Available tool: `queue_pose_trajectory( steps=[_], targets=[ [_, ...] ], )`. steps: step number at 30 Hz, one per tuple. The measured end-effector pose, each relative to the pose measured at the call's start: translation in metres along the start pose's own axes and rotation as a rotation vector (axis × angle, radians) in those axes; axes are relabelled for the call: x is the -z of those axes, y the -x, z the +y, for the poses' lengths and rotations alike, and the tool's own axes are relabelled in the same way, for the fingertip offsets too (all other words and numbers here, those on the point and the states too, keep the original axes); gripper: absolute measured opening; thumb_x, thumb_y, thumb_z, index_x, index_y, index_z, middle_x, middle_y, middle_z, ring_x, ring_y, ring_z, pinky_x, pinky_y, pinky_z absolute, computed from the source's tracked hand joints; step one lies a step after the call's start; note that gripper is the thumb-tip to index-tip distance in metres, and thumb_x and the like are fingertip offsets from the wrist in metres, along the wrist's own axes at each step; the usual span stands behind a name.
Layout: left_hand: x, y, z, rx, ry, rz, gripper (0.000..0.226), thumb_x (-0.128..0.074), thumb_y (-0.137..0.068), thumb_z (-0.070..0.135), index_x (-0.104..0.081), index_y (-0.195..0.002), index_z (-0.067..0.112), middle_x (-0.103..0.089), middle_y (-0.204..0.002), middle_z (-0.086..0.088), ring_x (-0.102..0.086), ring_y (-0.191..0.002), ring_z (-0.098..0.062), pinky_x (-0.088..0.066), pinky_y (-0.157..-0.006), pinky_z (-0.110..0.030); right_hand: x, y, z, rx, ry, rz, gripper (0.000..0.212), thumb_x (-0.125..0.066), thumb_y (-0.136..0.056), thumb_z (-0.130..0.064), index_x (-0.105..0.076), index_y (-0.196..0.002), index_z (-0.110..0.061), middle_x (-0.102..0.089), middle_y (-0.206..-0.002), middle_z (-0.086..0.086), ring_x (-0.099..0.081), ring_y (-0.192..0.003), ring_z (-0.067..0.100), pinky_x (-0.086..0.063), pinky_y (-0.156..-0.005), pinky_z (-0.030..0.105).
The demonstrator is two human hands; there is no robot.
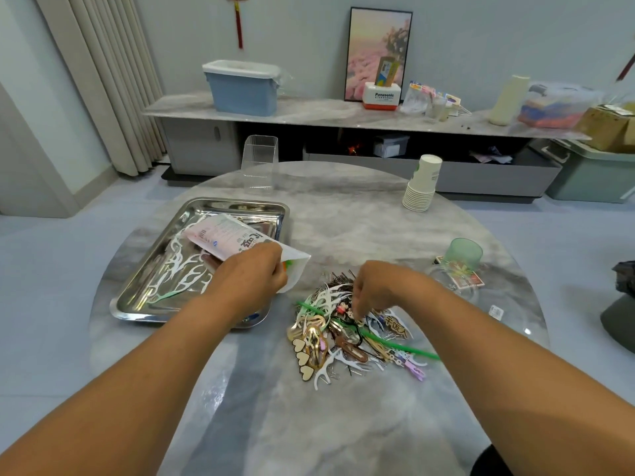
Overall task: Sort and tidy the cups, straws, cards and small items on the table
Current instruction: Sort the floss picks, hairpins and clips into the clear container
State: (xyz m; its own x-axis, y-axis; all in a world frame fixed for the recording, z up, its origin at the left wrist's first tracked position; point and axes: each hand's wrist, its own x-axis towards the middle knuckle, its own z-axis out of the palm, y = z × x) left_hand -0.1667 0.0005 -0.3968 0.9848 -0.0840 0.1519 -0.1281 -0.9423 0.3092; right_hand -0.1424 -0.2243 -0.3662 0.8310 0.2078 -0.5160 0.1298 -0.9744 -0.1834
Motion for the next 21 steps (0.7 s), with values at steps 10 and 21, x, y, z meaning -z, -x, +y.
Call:
queue_pose_trajectory(
  steps=[10,21],
  targets=[
    [-0.005,0.000,0.002,-0.038,-0.060,-0.034,0.016,-0.048,-0.096,0.025,-0.048,-0.083,0.016,-0.056,-0.083,-0.003,-0.058,-0.074,-0.032,-0.047,-0.066,-0.041,-0.028,0.000,0.005,-0.066,0.378,-0.004,0.035,-0.078,-0.084,-0.020,-0.063,-0.114,-0.011,-0.066,-0.103,-0.001,-0.066,-0.095,0.025,-0.053,-0.086,0.042],
    [0.003,-0.002,-0.006,-0.037,-0.057,0.092,0.018,-0.049,-0.094,0.026,-0.043,-0.078,0.020,-0.051,-0.077,0.003,-0.050,-0.066,-0.025,-0.030,-0.054,-0.035,-0.035,-0.008,0.002,0.042,0.452,0.117,0.023,-0.060,-0.089,-0.008,-0.060,-0.111,-0.016,-0.059,-0.088,-0.003,-0.059,-0.086,0.022,-0.043,-0.091,0.044]
  ],
)
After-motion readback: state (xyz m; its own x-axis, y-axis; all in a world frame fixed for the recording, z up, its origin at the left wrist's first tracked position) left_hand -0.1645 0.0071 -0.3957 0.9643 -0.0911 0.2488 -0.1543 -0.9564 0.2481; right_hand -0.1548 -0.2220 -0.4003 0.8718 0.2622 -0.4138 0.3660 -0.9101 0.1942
